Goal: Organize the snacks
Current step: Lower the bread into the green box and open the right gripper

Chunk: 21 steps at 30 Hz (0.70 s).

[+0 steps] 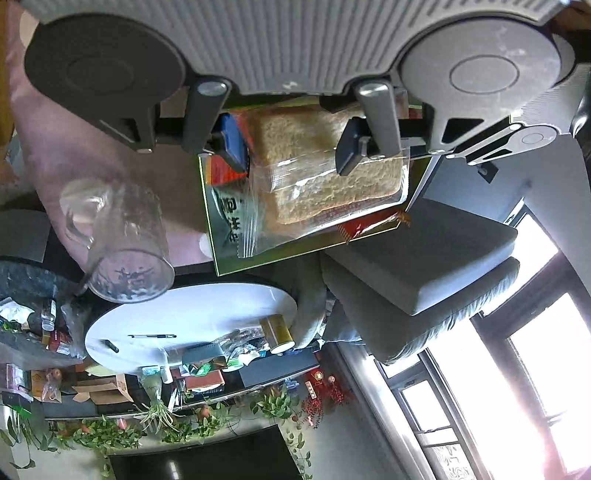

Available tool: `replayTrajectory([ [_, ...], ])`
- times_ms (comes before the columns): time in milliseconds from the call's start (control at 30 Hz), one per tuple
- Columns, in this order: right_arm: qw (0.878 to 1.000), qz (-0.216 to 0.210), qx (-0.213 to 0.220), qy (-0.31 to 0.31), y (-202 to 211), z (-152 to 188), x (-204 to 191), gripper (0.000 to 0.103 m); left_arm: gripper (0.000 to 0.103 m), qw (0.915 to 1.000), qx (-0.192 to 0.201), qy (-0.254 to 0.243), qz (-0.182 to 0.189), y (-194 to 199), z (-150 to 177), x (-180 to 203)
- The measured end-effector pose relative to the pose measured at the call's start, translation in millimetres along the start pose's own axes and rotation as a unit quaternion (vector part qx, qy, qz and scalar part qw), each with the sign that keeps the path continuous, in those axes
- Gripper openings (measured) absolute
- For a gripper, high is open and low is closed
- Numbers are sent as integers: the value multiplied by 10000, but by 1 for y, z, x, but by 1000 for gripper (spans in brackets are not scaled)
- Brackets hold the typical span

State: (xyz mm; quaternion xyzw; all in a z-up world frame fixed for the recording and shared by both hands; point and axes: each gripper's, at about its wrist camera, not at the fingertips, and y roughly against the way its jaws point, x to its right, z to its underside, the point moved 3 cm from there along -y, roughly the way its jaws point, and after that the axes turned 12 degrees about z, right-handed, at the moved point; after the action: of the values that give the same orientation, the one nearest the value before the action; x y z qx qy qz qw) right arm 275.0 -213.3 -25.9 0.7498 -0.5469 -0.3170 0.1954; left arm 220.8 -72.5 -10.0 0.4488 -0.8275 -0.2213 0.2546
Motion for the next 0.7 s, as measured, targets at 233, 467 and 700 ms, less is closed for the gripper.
replayTrajectory([
  [233,9999,37,-143,-52,-29,-10,5,56,80,9998,-153,141,6,-27,-9,-23],
  [467,9994,304,-177,-58,-53,-6,14,62,81,9983,-309,480,-120,-45,6,-52],
  [700,9991,376,137,121,-32,1,11,62,86,9987,-98,443,-220,-19,8,-51],
])
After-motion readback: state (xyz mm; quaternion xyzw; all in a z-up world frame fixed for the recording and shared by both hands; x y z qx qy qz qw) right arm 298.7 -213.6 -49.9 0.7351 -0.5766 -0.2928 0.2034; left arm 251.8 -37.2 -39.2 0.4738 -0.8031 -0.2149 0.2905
